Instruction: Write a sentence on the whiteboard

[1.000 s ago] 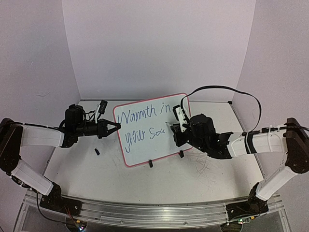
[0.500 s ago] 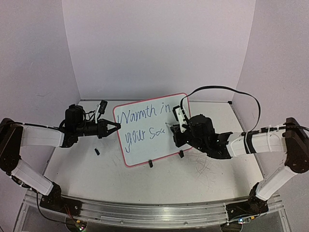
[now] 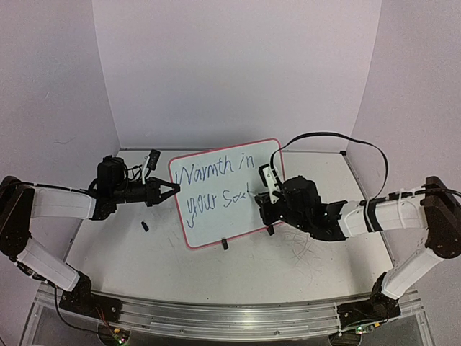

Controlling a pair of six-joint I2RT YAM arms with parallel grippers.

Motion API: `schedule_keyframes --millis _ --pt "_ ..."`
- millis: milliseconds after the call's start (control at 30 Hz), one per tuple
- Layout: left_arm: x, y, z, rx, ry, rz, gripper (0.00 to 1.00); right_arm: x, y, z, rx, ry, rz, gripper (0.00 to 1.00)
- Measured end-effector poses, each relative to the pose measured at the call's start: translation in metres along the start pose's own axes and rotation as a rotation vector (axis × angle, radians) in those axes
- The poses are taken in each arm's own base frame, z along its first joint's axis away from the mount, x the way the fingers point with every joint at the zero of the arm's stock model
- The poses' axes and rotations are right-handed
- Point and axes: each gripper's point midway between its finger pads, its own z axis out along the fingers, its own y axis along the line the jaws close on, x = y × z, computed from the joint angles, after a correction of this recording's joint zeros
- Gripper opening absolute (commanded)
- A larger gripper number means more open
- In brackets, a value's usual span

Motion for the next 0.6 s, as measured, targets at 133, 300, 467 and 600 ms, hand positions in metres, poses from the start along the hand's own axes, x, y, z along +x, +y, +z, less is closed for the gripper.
schedule_keyframes --millis 133,300,467,600 --pt "0.0 0.0 0.0 0.0 0.0 0.0 0.0 0.008 0.002 -0.001 -0.008 0.017 0.008 0.0" --pt "0.0 0.0 0.0 0.0 0.0 0.0 0.0 0.018 0.003 -0.003 -0.012 0.038 0.01 0.0" --pt "0.0 0.0 0.0 0.003 0.001 0.0 0.0 0.018 -0.003 -0.005 0.013 0.04 0.013 0.0" --pt "0.0 -0.001 0.0 0.005 0.001 0.001 0.0 0.013 -0.01 -0.022 0.018 0.005 0.015 0.0"
